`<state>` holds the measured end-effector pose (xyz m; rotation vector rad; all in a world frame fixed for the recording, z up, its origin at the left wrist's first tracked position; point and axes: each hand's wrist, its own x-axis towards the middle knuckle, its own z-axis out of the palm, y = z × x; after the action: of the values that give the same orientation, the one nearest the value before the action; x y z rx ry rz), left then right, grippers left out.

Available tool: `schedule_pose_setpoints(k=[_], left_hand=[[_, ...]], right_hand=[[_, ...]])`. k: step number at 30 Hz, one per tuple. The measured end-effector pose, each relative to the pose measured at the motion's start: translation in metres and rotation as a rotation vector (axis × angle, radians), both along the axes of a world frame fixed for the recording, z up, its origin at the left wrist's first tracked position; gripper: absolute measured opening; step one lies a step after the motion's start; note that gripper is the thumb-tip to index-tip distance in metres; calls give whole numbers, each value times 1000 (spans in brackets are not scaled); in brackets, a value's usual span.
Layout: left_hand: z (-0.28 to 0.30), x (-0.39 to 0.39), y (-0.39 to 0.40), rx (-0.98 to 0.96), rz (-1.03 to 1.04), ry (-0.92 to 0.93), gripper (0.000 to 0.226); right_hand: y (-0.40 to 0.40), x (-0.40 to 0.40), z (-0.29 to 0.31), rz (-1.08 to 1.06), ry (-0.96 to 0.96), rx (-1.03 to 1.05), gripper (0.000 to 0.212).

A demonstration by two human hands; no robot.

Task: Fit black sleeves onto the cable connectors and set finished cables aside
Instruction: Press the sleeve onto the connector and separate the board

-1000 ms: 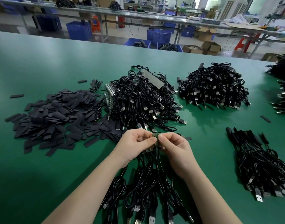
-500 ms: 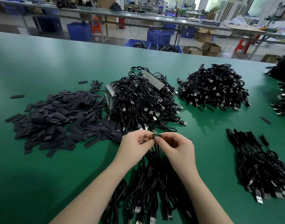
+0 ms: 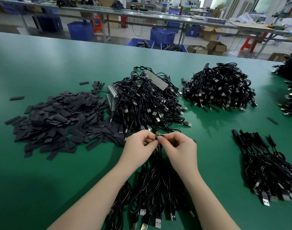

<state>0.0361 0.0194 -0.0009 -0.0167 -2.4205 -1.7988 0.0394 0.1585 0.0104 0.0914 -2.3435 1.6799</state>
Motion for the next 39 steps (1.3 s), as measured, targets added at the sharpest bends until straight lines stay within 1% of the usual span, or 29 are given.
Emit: schedule_pose_setpoints(k=[6, 10, 13, 17, 19, 20, 21, 24, 27, 29, 31, 33, 34, 35, 36, 37, 38, 39], left_hand=[[-2, -4, -2, -3, 36, 4, 13], [-2, -3, -2, -74, 74, 39, 18], [-1, -1, -2, -20, 56, 40, 20], [-1, 2, -1, -26, 35, 48, 17], [-1, 5, -1, -79, 7, 64, 32], [-1, 6, -1, -120, -2, 83, 40], [-1, 7, -1, -175, -1, 109, 43], [2, 7, -1, -376, 21, 173, 36], [-1, 5, -3, -605, 6, 231, 44], [0, 3, -4, -633, 6, 245, 51], [7, 5, -3, -481, 61, 299, 49], [16, 9, -4, -279, 179, 432, 44], [20, 12, -6, -230, 259, 539, 42], [22, 14, -8, -229, 345, 647, 42], [24, 15, -11, -272, 421, 751, 41], [26, 17, -13, -361, 485, 827, 40], [28, 18, -14, -468, 519, 868, 40], [28, 19, -14, -576, 517, 859, 40]], right_hand=[[-13, -2, -3, -70, 38, 11, 23], [-13, -4, -5, -101, 74, 59, 13], [-7, -5, -4, -62, -2, -97, 13], [5, -5, -7, -158, -54, -245, 7], [13, -5, -5, -215, -55, -342, 4], [17, -5, -2, -254, -27, -371, 4], [20, -4, 1, -301, 29, -380, 3], [25, 3, 20, -405, 339, -340, 11], [21, 11, 44, -348, 637, -203, 18], [12, 16, 60, -271, 711, -138, 21], [-1, 20, 76, -179, 675, -168, 22], [-15, 21, 86, -59, 550, -324, 21], [-22, 20, 88, -11, 468, -414, 20], [-27, 17, 88, 24, 375, -491, 17], [-32, 14, 87, 52, 265, -558, 15], [-35, 10, 83, 74, 143, -614, 12], [-37, 7, 77, 87, 23, -645, 10], [-37, 4, 70, 83, -80, -635, 10]])
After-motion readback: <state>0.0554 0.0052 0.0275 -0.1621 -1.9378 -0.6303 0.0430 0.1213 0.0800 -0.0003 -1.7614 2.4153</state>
